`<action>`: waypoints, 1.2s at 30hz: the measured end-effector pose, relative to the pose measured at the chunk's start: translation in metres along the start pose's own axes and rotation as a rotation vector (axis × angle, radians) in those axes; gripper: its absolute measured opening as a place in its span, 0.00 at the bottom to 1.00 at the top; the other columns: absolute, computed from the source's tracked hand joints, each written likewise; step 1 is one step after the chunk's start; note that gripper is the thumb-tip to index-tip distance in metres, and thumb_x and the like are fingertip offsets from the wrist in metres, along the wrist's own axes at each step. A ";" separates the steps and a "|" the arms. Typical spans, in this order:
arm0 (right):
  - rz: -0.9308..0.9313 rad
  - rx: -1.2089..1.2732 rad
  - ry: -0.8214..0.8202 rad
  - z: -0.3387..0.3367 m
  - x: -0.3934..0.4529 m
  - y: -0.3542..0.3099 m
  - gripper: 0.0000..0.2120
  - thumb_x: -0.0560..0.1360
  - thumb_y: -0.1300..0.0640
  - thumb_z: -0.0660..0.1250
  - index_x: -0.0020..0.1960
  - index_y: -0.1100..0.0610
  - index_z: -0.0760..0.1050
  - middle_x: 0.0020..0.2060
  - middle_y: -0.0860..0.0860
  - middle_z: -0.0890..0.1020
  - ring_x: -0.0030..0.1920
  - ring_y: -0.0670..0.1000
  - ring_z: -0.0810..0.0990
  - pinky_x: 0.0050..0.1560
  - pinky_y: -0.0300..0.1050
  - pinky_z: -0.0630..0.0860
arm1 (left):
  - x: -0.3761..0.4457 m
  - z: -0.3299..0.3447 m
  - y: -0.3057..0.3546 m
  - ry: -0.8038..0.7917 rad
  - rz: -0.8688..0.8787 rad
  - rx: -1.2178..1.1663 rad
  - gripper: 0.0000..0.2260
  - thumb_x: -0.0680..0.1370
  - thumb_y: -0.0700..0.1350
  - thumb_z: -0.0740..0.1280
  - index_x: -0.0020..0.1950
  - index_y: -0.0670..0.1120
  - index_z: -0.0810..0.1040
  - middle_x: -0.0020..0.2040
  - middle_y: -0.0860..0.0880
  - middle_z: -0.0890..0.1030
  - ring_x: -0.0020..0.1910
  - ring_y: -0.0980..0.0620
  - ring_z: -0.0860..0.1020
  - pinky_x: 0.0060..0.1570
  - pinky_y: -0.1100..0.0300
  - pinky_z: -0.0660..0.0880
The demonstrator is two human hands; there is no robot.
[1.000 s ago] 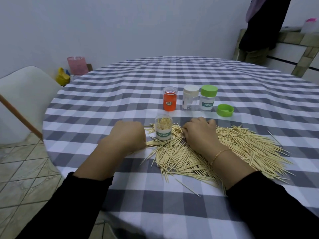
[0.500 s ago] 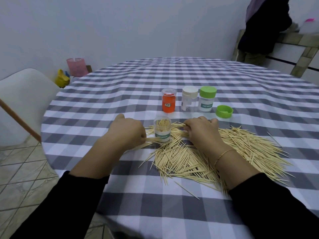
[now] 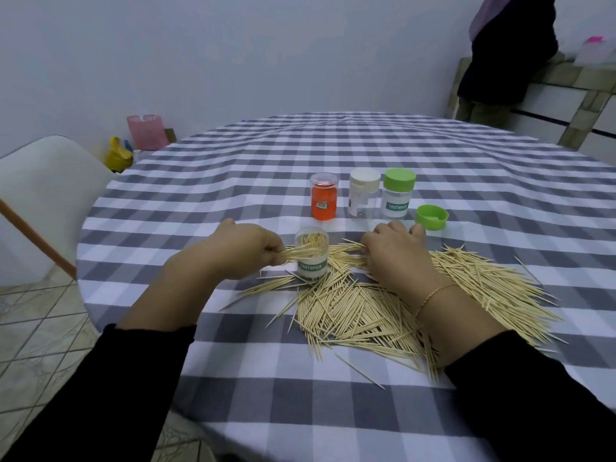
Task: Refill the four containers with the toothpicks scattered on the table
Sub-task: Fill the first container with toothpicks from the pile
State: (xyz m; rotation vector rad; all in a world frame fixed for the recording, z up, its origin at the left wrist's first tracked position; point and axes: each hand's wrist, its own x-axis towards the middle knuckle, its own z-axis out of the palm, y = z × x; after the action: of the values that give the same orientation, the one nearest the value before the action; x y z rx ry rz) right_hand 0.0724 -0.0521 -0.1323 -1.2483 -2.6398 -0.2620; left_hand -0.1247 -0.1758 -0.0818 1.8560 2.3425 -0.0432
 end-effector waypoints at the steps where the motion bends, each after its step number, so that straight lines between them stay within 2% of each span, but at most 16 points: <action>1: -0.003 -0.029 -0.003 0.001 0.000 0.001 0.12 0.79 0.56 0.56 0.59 0.51 0.75 0.55 0.50 0.76 0.59 0.54 0.69 0.57 0.53 0.60 | -0.001 -0.001 -0.002 -0.012 -0.003 -0.063 0.06 0.81 0.52 0.62 0.53 0.57 0.78 0.49 0.55 0.80 0.51 0.52 0.75 0.59 0.53 0.63; 5: 0.007 -0.044 -0.003 0.003 -0.001 0.002 0.13 0.79 0.55 0.58 0.60 0.50 0.76 0.56 0.51 0.74 0.60 0.55 0.66 0.56 0.52 0.61 | -0.005 -0.011 -0.008 0.017 0.028 -0.401 0.03 0.79 0.49 0.65 0.48 0.57 0.78 0.47 0.58 0.80 0.49 0.57 0.76 0.50 0.60 0.71; 10: 0.036 0.041 -0.025 0.000 -0.001 -0.001 0.14 0.79 0.54 0.57 0.61 0.49 0.76 0.56 0.50 0.74 0.61 0.55 0.66 0.56 0.52 0.61 | 0.000 -0.015 0.003 0.174 0.022 -0.920 0.04 0.79 0.50 0.66 0.47 0.57 0.80 0.50 0.59 0.81 0.52 0.62 0.76 0.47 0.65 0.69; 12: 0.042 0.063 -0.029 -0.002 -0.001 -0.001 0.14 0.80 0.53 0.56 0.62 0.50 0.76 0.57 0.50 0.74 0.62 0.55 0.66 0.57 0.52 0.61 | 0.004 -0.010 0.012 0.234 -0.001 -1.088 0.04 0.79 0.50 0.65 0.48 0.57 0.79 0.50 0.60 0.81 0.53 0.63 0.75 0.46 0.65 0.67; 17: 0.048 0.106 -0.048 -0.009 0.000 0.003 0.14 0.80 0.53 0.56 0.61 0.50 0.77 0.57 0.50 0.75 0.61 0.55 0.66 0.57 0.53 0.61 | 0.012 0.006 0.029 0.352 -0.088 -1.357 0.03 0.79 0.50 0.65 0.49 0.55 0.78 0.51 0.59 0.79 0.59 0.56 0.72 0.51 0.58 0.66; 20: 0.047 0.115 -0.061 -0.011 -0.001 0.003 0.14 0.80 0.53 0.56 0.61 0.50 0.77 0.58 0.50 0.75 0.61 0.54 0.66 0.57 0.53 0.60 | 0.014 0.010 0.030 0.373 -0.115 -1.422 0.03 0.79 0.49 0.65 0.48 0.55 0.79 0.52 0.58 0.79 0.61 0.55 0.72 0.54 0.56 0.64; 25: 0.039 0.107 -0.083 -0.008 -0.002 0.000 0.13 0.80 0.52 0.57 0.60 0.50 0.76 0.57 0.50 0.75 0.61 0.54 0.65 0.56 0.52 0.60 | 0.013 0.011 0.023 0.372 -0.118 -1.450 0.04 0.79 0.51 0.65 0.49 0.54 0.79 0.54 0.57 0.80 0.62 0.54 0.73 0.46 0.60 0.66; 29: 0.039 0.018 -0.026 -0.006 -0.004 0.001 0.12 0.79 0.55 0.58 0.58 0.51 0.77 0.55 0.50 0.75 0.59 0.55 0.67 0.54 0.52 0.61 | 0.015 0.008 0.025 0.390 -0.088 -1.492 0.04 0.79 0.50 0.65 0.49 0.54 0.79 0.51 0.58 0.79 0.60 0.55 0.72 0.44 0.61 0.65; 31: 0.052 0.006 -0.005 -0.006 -0.004 0.002 0.12 0.78 0.57 0.58 0.58 0.51 0.77 0.54 0.50 0.76 0.59 0.55 0.67 0.54 0.52 0.61 | 0.017 0.010 0.030 0.390 -0.073 -1.508 0.04 0.78 0.50 0.65 0.49 0.54 0.79 0.51 0.59 0.79 0.59 0.56 0.72 0.46 0.60 0.65; 34: 0.074 0.016 -0.002 -0.009 -0.004 0.003 0.13 0.78 0.57 0.58 0.58 0.50 0.78 0.54 0.49 0.76 0.59 0.54 0.67 0.54 0.52 0.61 | 0.021 0.018 0.034 0.344 -0.069 -1.440 0.04 0.78 0.48 0.66 0.49 0.53 0.80 0.49 0.61 0.80 0.55 0.61 0.74 0.56 0.56 0.64; 36: 0.096 0.067 -0.014 -0.012 -0.004 0.004 0.13 0.79 0.54 0.57 0.59 0.50 0.78 0.56 0.49 0.76 0.60 0.54 0.67 0.55 0.52 0.61 | 0.022 0.025 0.033 0.300 -0.069 -1.382 0.03 0.78 0.48 0.66 0.47 0.54 0.80 0.46 0.62 0.81 0.51 0.65 0.75 0.57 0.57 0.64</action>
State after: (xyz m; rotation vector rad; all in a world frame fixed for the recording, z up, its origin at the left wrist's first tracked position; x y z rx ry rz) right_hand 0.0792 -0.0554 -0.1217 -1.3543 -2.5688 -0.1482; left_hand -0.0950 -0.1501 -0.1066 1.0380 1.6448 1.4760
